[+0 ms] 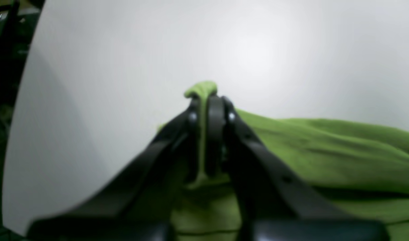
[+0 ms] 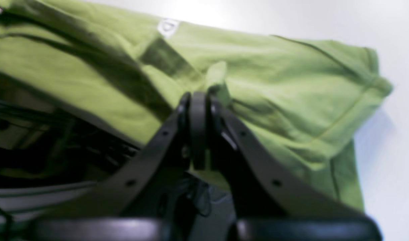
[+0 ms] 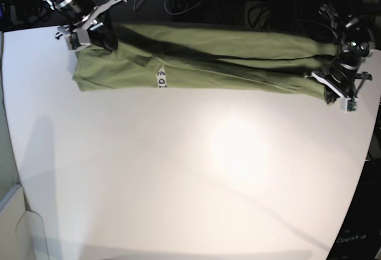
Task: Fold the T-shirt properly
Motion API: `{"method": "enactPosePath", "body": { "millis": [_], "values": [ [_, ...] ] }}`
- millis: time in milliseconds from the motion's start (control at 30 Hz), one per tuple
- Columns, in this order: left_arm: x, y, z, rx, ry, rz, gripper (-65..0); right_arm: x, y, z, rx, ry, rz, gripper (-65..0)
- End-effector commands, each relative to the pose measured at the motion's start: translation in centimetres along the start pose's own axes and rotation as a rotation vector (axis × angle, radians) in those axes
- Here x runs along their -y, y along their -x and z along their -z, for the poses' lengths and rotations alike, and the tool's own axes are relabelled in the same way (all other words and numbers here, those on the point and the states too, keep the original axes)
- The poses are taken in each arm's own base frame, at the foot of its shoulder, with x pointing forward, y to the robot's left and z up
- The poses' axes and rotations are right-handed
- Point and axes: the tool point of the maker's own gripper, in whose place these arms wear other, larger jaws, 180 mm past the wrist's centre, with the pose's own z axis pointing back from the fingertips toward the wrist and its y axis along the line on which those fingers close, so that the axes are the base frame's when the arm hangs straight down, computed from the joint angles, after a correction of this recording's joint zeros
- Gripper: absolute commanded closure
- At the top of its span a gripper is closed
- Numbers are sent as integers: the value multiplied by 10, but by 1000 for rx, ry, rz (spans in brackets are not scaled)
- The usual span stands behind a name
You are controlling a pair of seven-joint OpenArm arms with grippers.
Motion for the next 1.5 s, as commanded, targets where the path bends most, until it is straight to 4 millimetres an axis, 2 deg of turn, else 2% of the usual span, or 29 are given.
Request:
{"method": "enactPosePath", "body": {
  "millis": [0,167,333,800,1067,1267,1367,1467],
  "values": [
    [-9,-14,-3,50,-20,-3,-16,-1,-8,-2,35,-2,-5,-9],
    [-15,-12,-6,49,-37,-13,-16,5,4,-1,7,14,8,-9],
    [-24,-13,-9,54,-59,-18,-16,21,27,-2,-46,52,33,-9],
    [-22,8,-15,8,-56,-12,-16,24,32,1,-26,57,49,-7],
    [-23,8,-15,3,-58,-1,-16,25,31,2,-26,57,48,-7],
    [-32,-15,-19,54,-76,38,-16,26,27,4,-15,58,43,-7],
    [-33,-35,-20,111,-87,51,-16,27,25,6,-11,59,41,-7],
    [-24,-49,-20,173,-68,71,-16,27,25,6,-10,58,40,-7]
  ]
}}
